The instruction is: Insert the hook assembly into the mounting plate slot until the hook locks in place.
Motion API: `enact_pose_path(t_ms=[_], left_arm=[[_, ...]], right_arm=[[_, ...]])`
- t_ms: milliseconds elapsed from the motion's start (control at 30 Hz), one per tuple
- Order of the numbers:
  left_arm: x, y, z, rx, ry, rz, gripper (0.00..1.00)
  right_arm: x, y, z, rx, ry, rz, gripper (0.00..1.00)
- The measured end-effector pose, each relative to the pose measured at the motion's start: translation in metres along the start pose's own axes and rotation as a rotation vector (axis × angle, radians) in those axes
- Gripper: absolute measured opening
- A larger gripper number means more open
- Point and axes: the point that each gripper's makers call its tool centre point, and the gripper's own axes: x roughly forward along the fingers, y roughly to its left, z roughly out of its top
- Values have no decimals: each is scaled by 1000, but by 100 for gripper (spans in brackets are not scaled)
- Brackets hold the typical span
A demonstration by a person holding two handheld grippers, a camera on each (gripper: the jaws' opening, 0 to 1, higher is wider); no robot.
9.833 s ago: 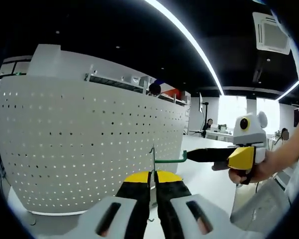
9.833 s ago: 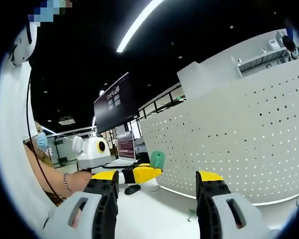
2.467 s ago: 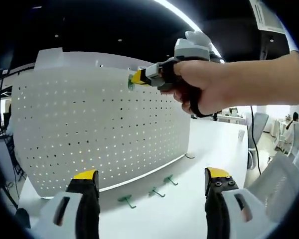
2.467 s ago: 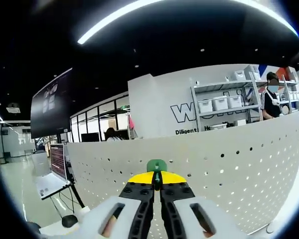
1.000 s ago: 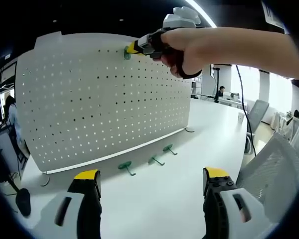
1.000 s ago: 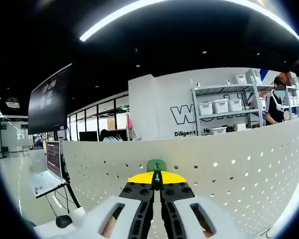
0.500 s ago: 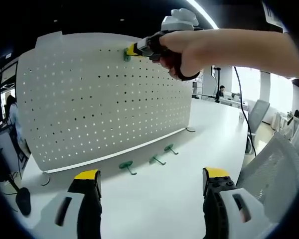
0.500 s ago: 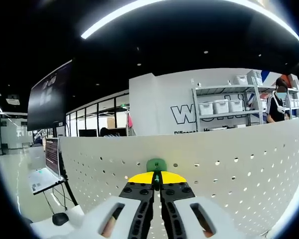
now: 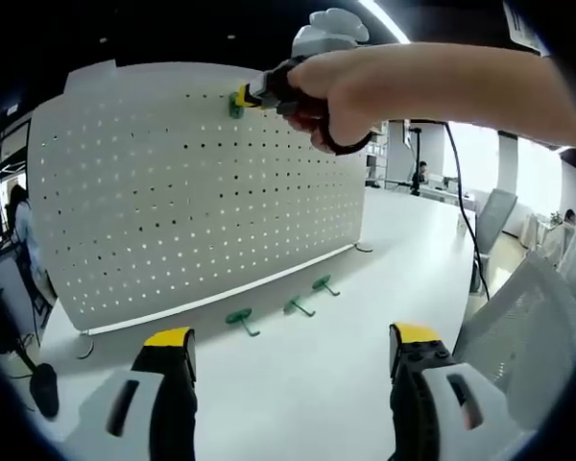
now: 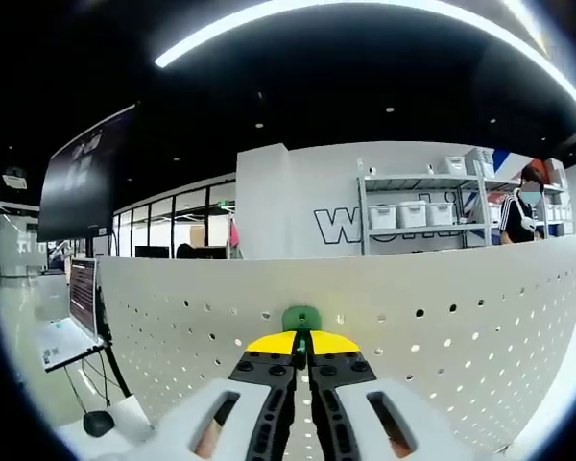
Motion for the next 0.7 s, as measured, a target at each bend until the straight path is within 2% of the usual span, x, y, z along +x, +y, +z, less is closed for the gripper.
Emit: enact_pose_path(t_ms=[233,300,367,700], left_arm=[[0,4,-1,-13,-3,10,85],[0,5,0,-17,-8,12,85],[-1,6,1,-21,-12,16,85],[-3,8,4,-24,-27,22,84]], right_arm=[[3,-2,0,-9,30,-62,1],[3,-1,-5,16,50,-75,1],[1,-1,-3,15,32,-97,1],[1,-1,-4,21,32,-102,2]])
